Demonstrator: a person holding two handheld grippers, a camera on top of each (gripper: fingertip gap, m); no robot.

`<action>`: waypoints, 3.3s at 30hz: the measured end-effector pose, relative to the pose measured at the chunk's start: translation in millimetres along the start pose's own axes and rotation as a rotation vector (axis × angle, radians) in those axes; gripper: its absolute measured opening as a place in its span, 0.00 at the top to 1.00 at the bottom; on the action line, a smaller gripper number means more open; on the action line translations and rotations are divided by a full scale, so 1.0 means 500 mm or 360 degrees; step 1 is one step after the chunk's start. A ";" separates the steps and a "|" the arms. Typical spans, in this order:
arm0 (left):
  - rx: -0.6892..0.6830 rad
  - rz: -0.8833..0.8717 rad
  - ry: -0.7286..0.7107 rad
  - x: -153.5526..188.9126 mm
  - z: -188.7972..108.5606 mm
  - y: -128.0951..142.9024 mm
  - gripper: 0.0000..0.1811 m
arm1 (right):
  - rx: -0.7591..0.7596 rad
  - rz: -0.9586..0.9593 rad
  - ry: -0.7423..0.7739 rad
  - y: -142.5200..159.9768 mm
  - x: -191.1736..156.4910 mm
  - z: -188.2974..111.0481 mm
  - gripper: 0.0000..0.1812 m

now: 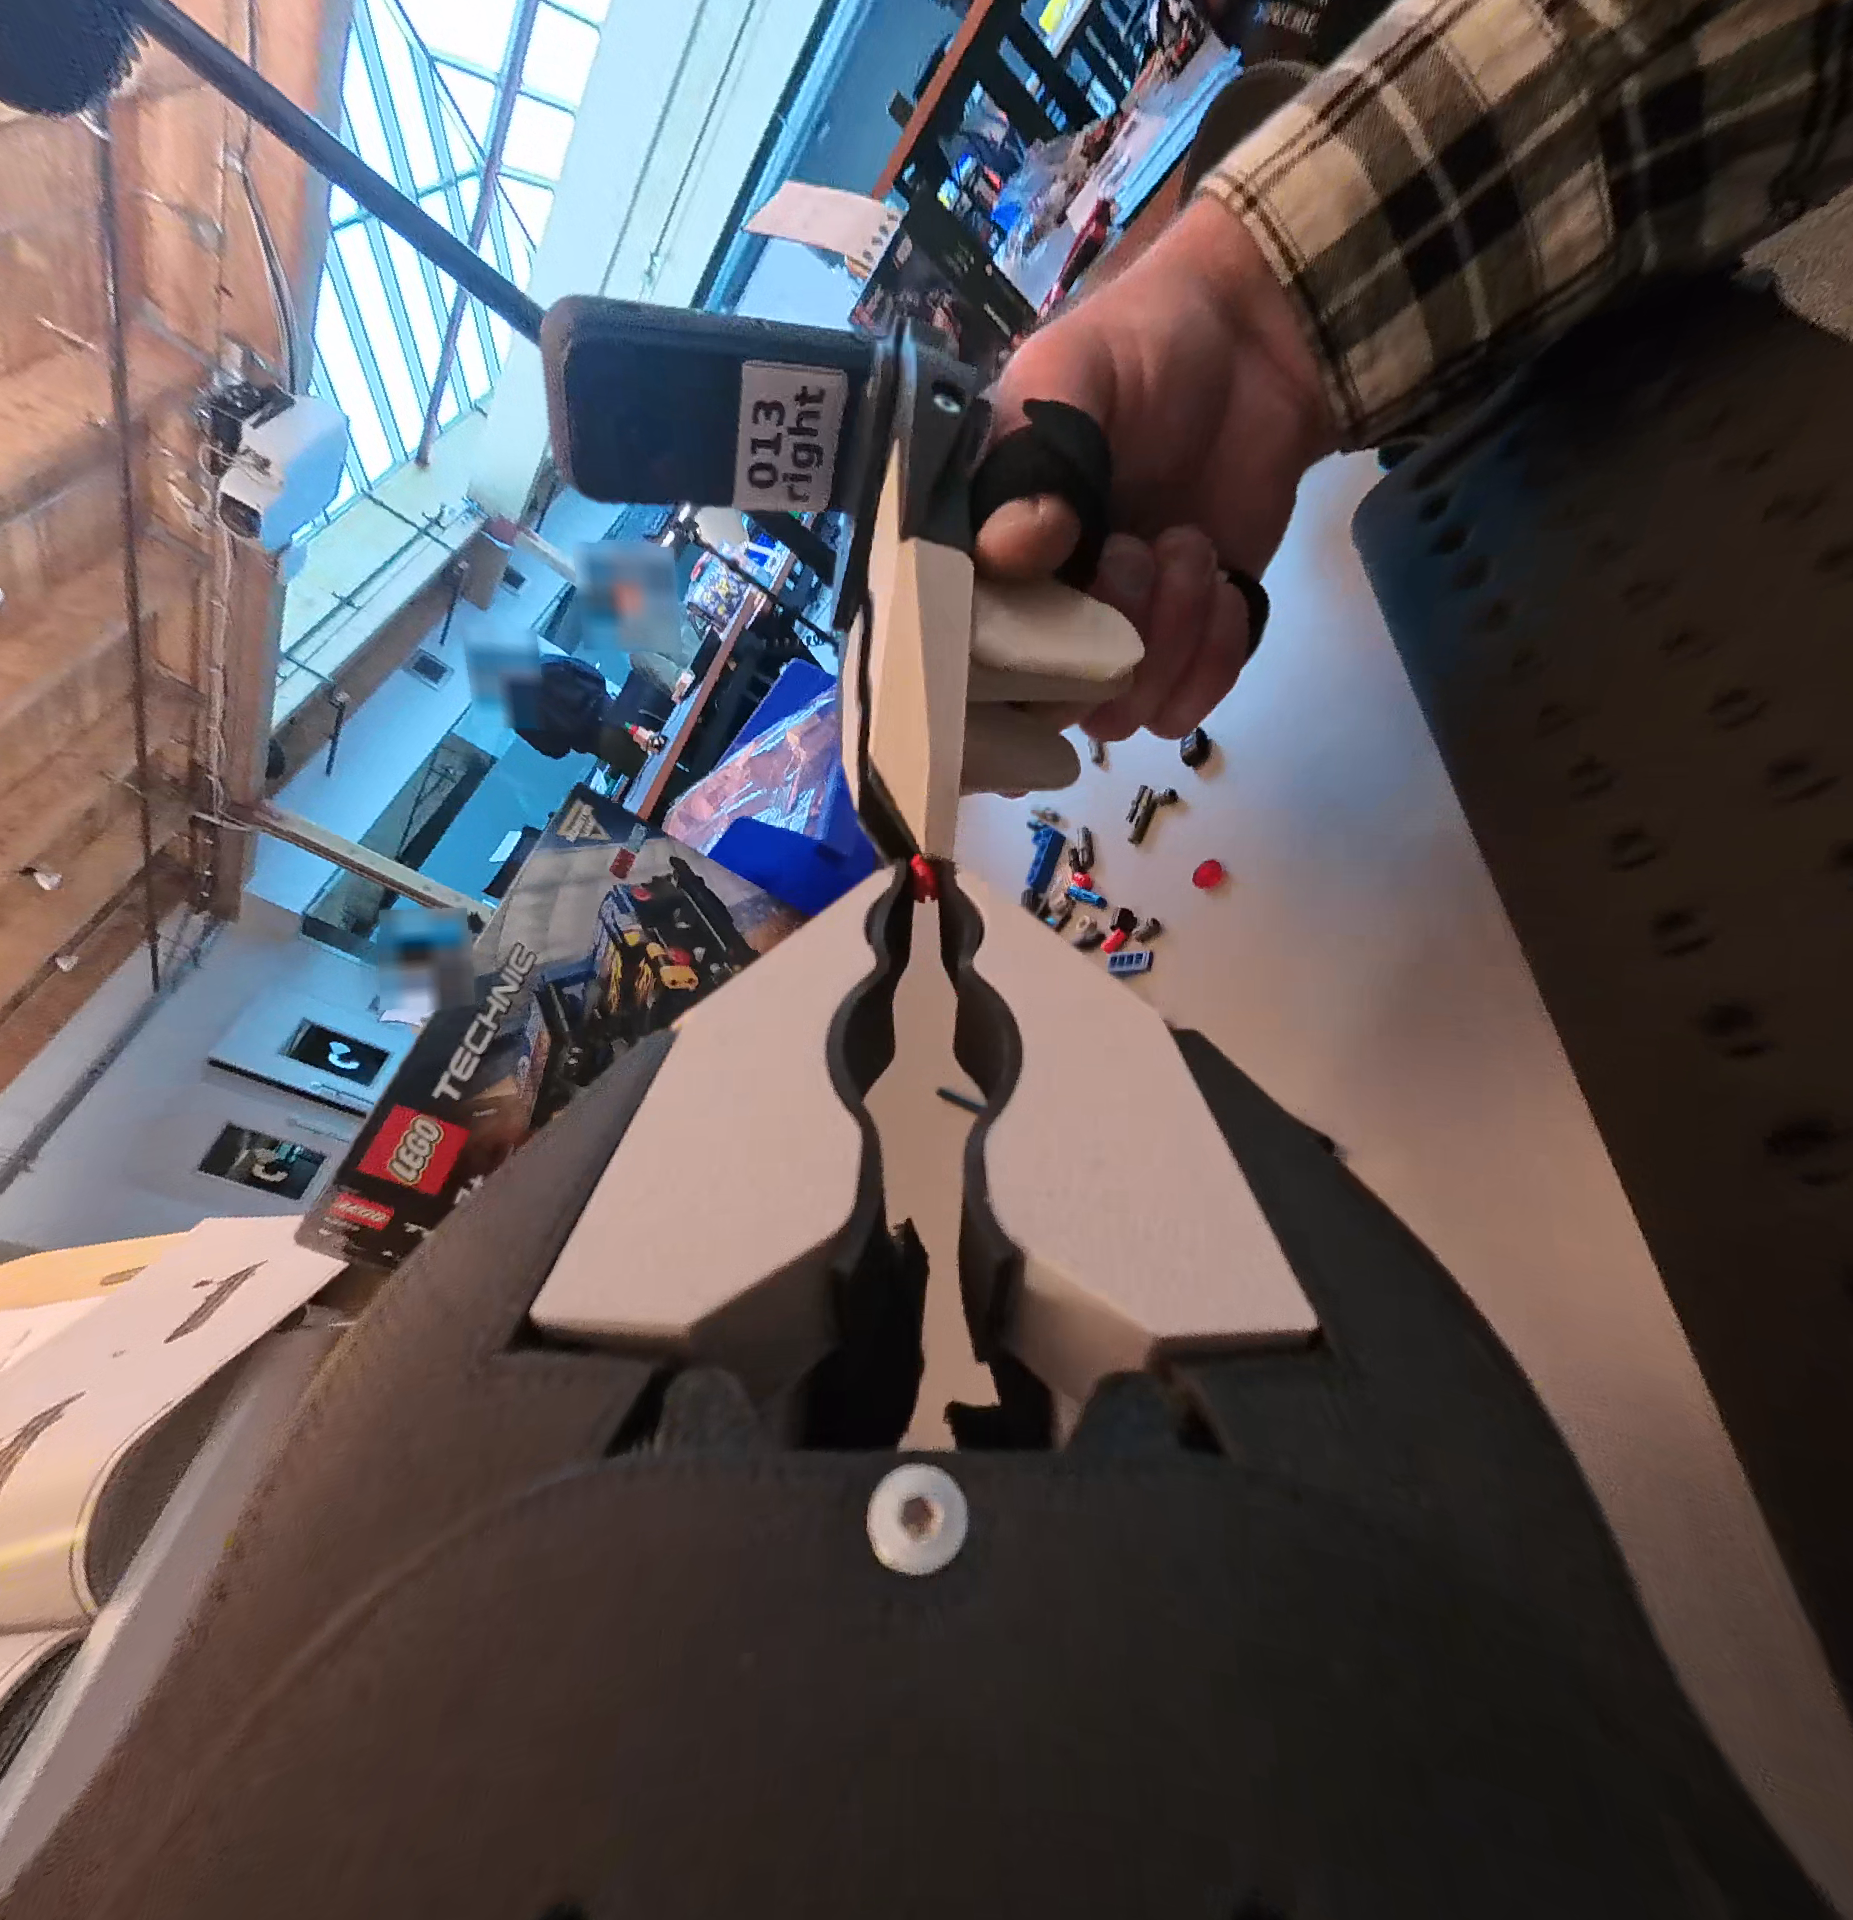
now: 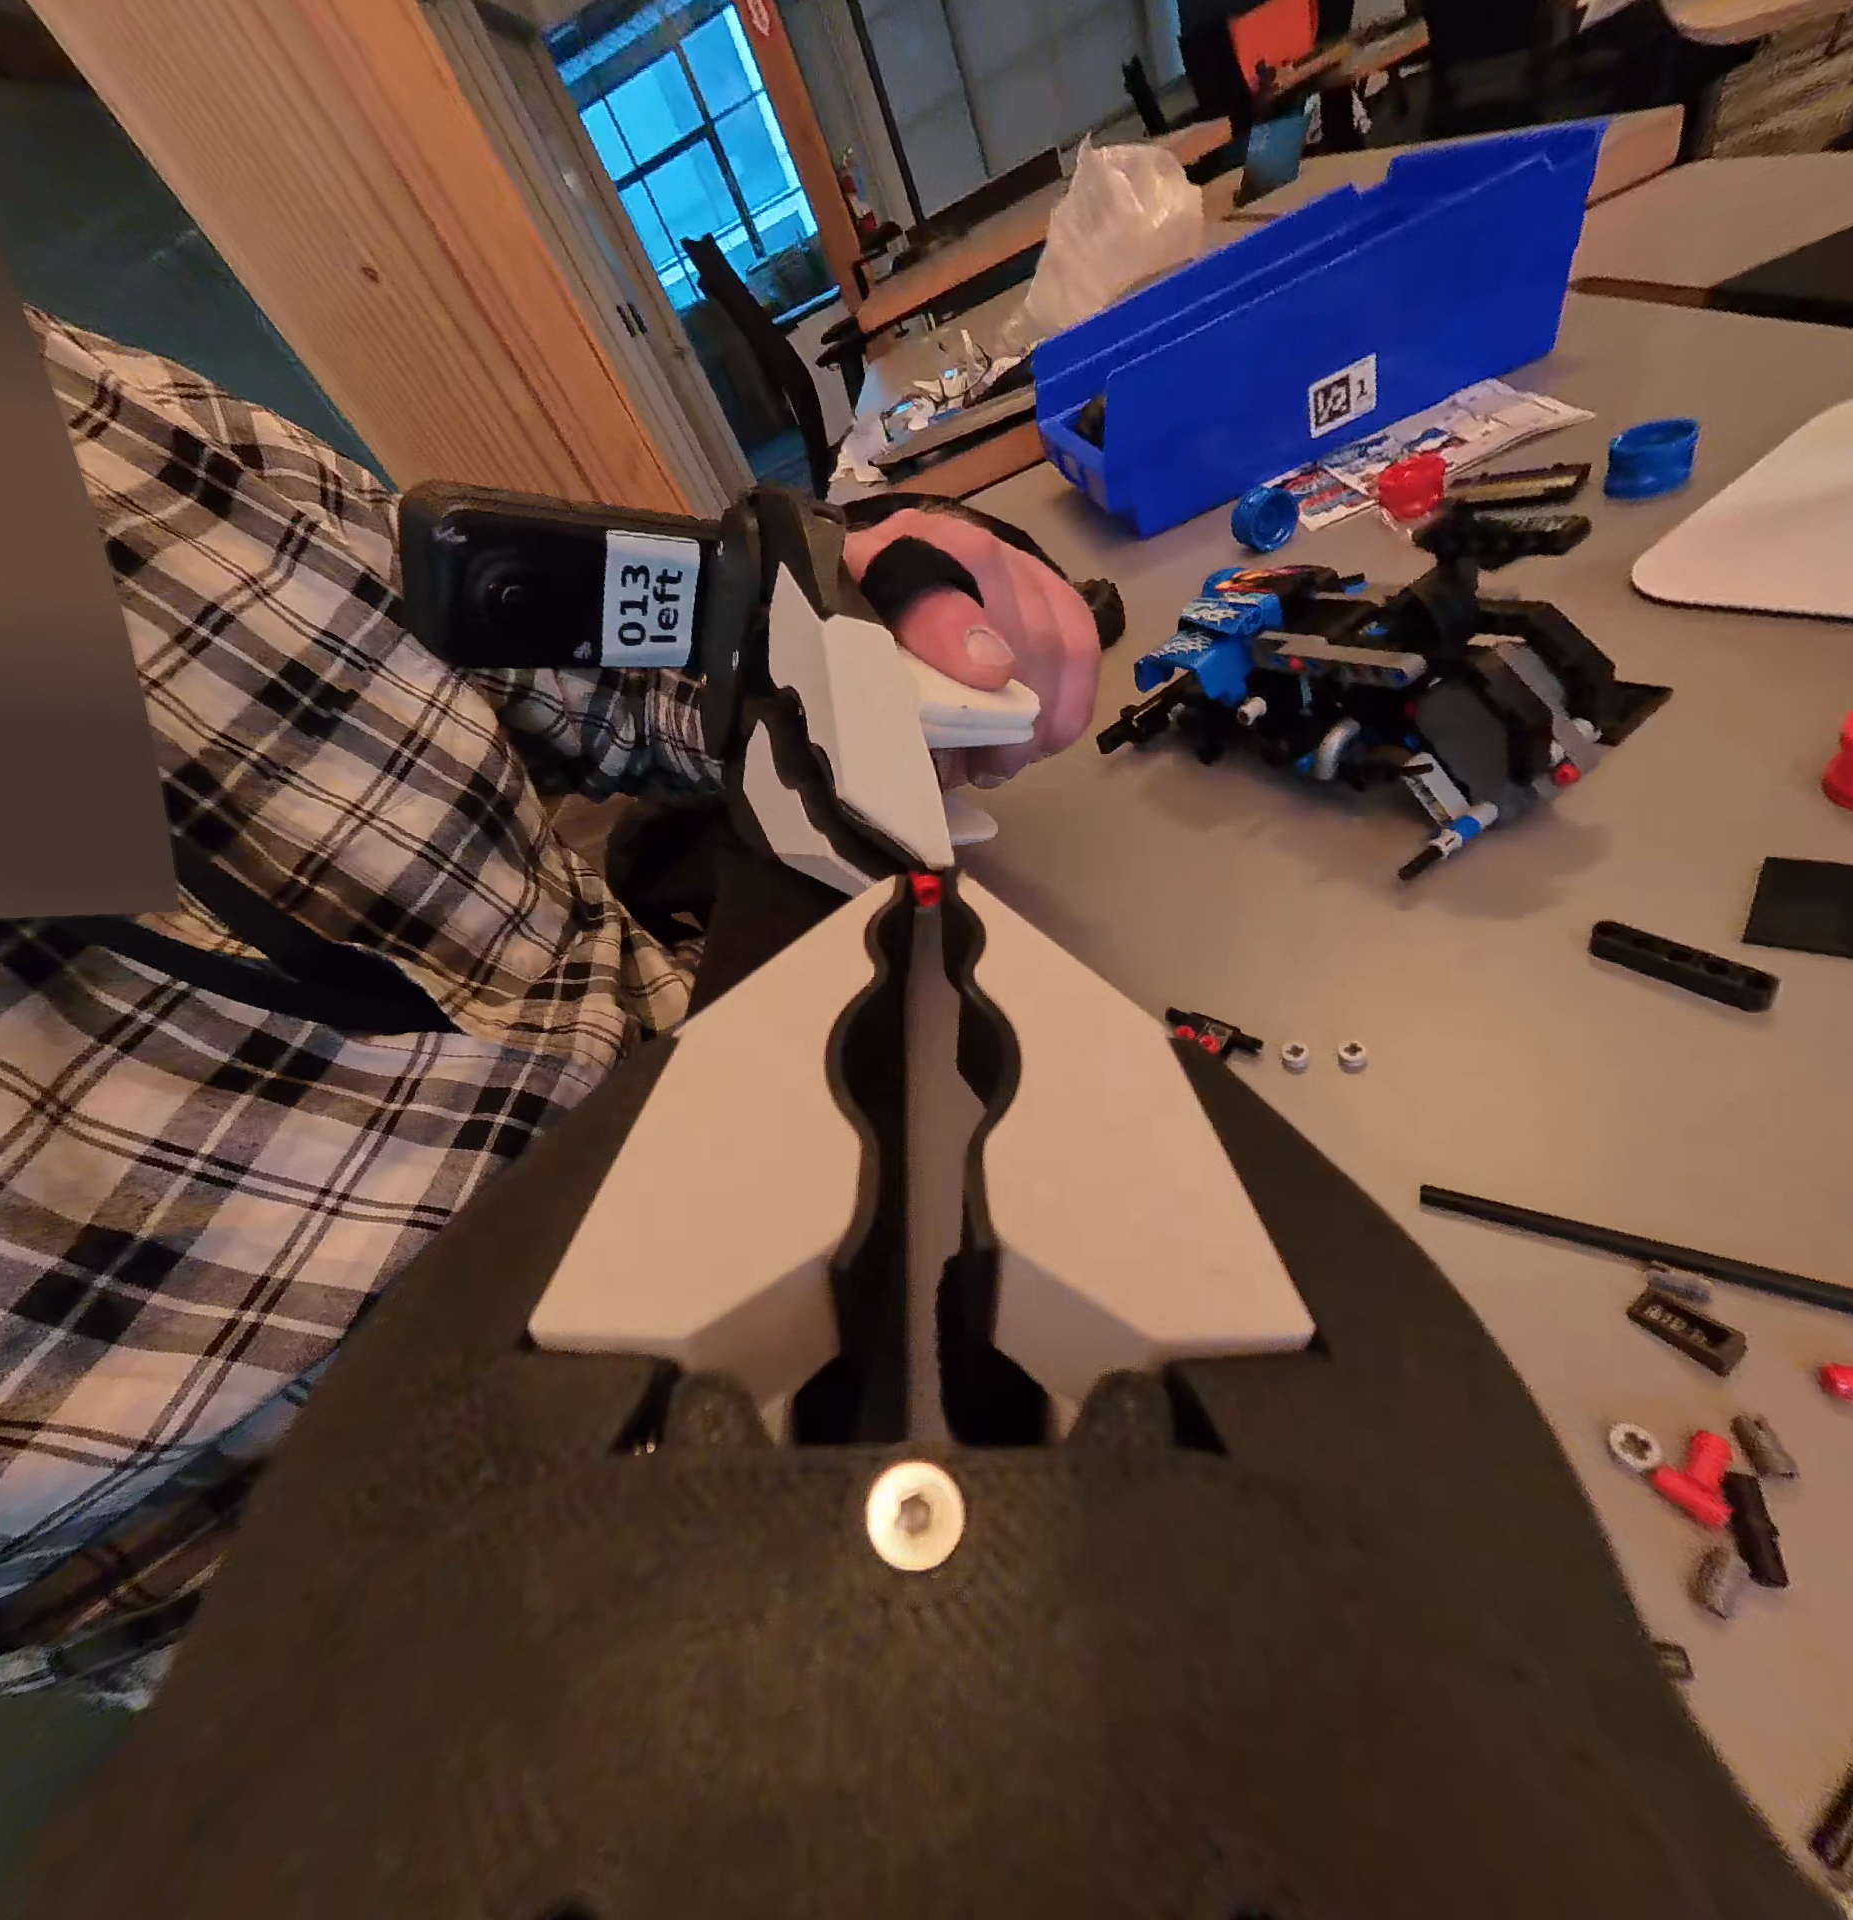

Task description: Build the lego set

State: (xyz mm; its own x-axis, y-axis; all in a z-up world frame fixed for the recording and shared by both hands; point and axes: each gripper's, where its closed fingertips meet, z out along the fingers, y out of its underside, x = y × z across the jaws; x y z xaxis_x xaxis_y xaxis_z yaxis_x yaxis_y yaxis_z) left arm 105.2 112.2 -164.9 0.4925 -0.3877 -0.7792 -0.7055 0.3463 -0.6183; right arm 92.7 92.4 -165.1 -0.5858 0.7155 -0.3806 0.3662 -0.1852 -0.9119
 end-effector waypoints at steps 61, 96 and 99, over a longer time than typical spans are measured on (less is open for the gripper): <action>-0.0445 -0.0970 0.0902 0.153 -0.026 0.141 0.97 | -0.1625 -0.1316 0.0701 0.185 0.101 0.025 0.99; -0.0012 -0.1192 0.1041 0.124 -0.033 0.058 0.99 | -0.0989 -0.1122 0.0431 0.106 0.015 0.030 0.99; -0.0031 -0.1190 0.1070 0.133 -0.032 0.060 0.99 | -0.1047 -0.1153 0.0431 0.116 0.015 0.030 0.99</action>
State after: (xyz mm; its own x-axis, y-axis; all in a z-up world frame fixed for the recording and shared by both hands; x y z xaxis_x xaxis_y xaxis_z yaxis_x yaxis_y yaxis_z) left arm 108.9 83.1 -233.6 0.4265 -0.9039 0.0319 -0.3442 -0.1948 -0.9185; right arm 98.7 77.1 -223.1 -0.6714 0.6520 0.3522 0.3611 0.7029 -0.6128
